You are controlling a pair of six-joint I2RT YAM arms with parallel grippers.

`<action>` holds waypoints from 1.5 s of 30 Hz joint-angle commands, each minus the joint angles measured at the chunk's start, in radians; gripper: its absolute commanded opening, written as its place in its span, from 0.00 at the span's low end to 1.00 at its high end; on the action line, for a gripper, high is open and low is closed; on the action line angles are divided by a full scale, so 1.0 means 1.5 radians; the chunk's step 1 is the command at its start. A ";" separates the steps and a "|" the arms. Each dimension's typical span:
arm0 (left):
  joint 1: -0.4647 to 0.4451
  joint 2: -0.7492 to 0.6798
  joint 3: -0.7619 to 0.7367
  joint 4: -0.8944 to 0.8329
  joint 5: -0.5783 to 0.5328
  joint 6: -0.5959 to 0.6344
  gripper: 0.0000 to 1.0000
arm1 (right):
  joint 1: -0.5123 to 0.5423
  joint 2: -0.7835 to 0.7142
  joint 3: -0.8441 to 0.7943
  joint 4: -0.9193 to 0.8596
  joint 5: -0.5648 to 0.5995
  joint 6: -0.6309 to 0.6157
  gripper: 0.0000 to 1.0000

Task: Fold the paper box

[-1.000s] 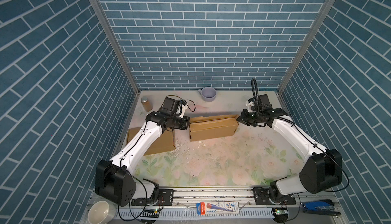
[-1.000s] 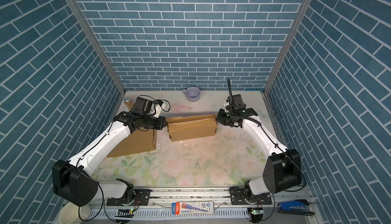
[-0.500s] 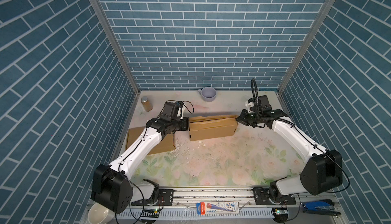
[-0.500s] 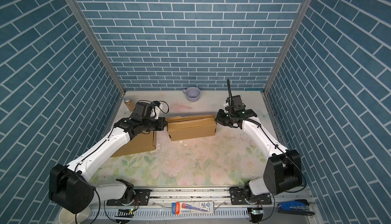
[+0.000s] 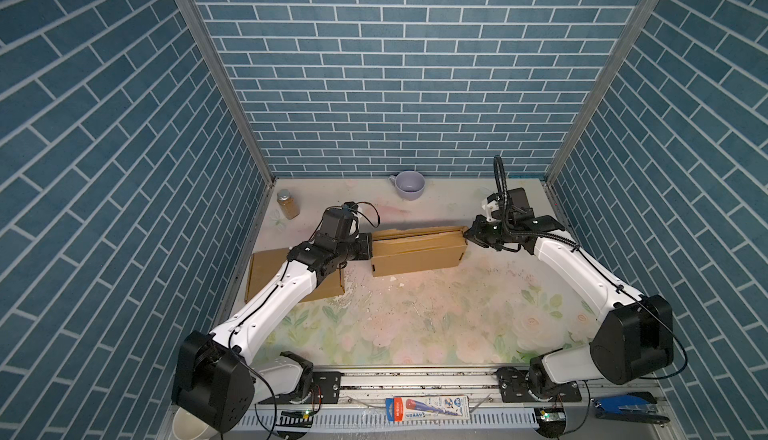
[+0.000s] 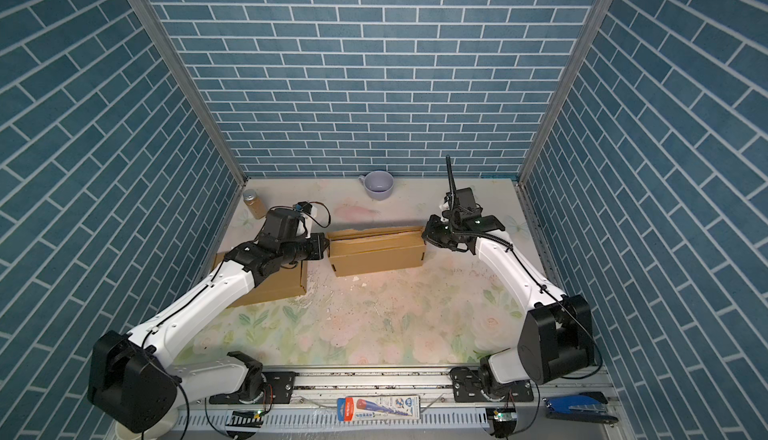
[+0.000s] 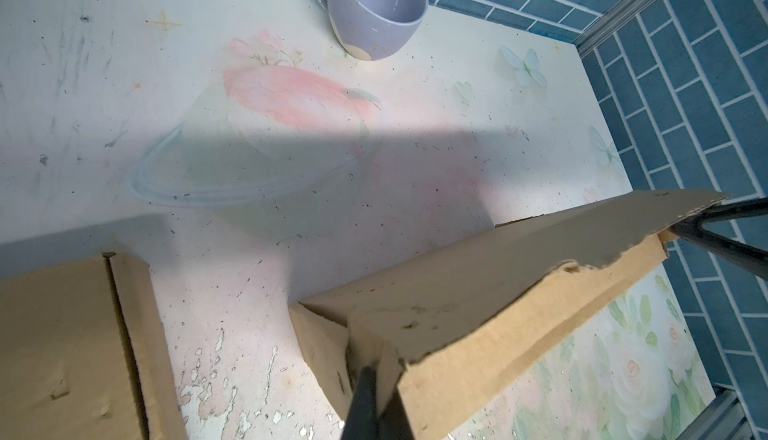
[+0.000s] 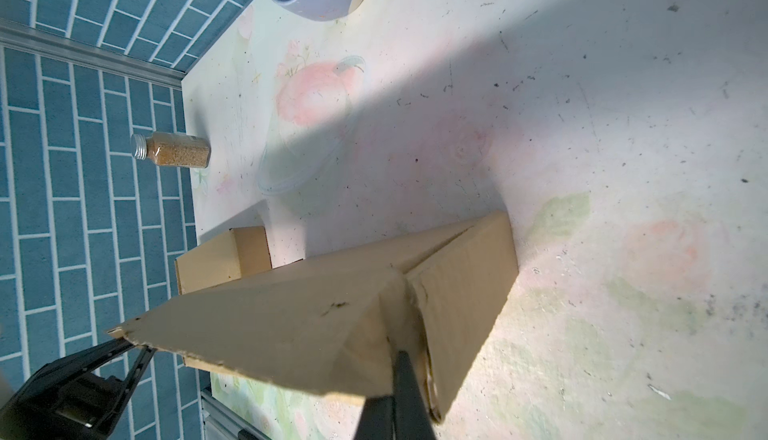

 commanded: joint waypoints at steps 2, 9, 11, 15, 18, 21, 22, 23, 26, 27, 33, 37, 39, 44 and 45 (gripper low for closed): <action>-0.012 0.000 -0.021 -0.001 -0.023 -0.017 0.00 | 0.005 0.001 -0.035 -0.050 0.023 0.034 0.00; -0.013 0.001 -0.067 0.023 -0.054 -0.009 0.00 | 0.005 -0.003 -0.036 -0.048 0.022 0.034 0.00; -0.014 -0.002 -0.085 0.037 -0.055 -0.015 0.00 | 0.005 -0.004 -0.035 -0.048 0.018 0.034 0.00; -0.014 -0.008 -0.102 0.049 -0.064 -0.013 0.00 | 0.005 -0.004 -0.026 -0.050 -0.002 0.030 0.00; -0.014 -0.006 -0.108 0.056 -0.067 -0.011 0.00 | 0.004 -0.001 -0.009 -0.062 -0.019 0.019 0.00; -0.014 -0.001 -0.114 0.063 -0.067 -0.013 0.00 | 0.001 0.000 0.004 -0.076 -0.041 0.008 0.00; -0.014 0.001 -0.115 0.064 -0.069 -0.012 0.00 | 0.000 0.000 0.010 -0.082 -0.045 0.001 0.02; -0.013 0.003 -0.116 0.065 -0.070 -0.012 0.00 | -0.005 -0.001 0.014 -0.087 -0.055 -0.007 0.04; -0.014 0.006 -0.115 0.061 -0.073 -0.008 0.00 | -0.027 -0.007 0.027 -0.107 -0.090 -0.037 0.14; -0.014 0.007 -0.113 0.059 -0.074 -0.006 0.00 | -0.036 -0.010 0.033 -0.116 -0.098 -0.048 0.17; -0.014 0.008 -0.109 0.056 -0.071 -0.002 0.00 | -0.072 -0.020 0.099 -0.193 -0.120 -0.160 0.41; -0.014 0.010 -0.102 0.056 -0.069 -0.001 0.00 | -0.056 -0.038 0.168 -0.247 -0.008 -0.306 0.61; -0.014 0.013 -0.099 0.057 -0.068 -0.001 0.00 | -0.013 -0.060 0.169 -0.232 0.088 -0.399 0.68; -0.019 0.025 -0.092 0.057 -0.068 0.003 0.00 | 0.110 -0.076 0.153 -0.168 0.236 -0.667 0.81; -0.020 0.027 -0.091 0.057 -0.068 0.003 0.00 | 0.132 -0.070 0.151 -0.159 0.255 -0.710 0.84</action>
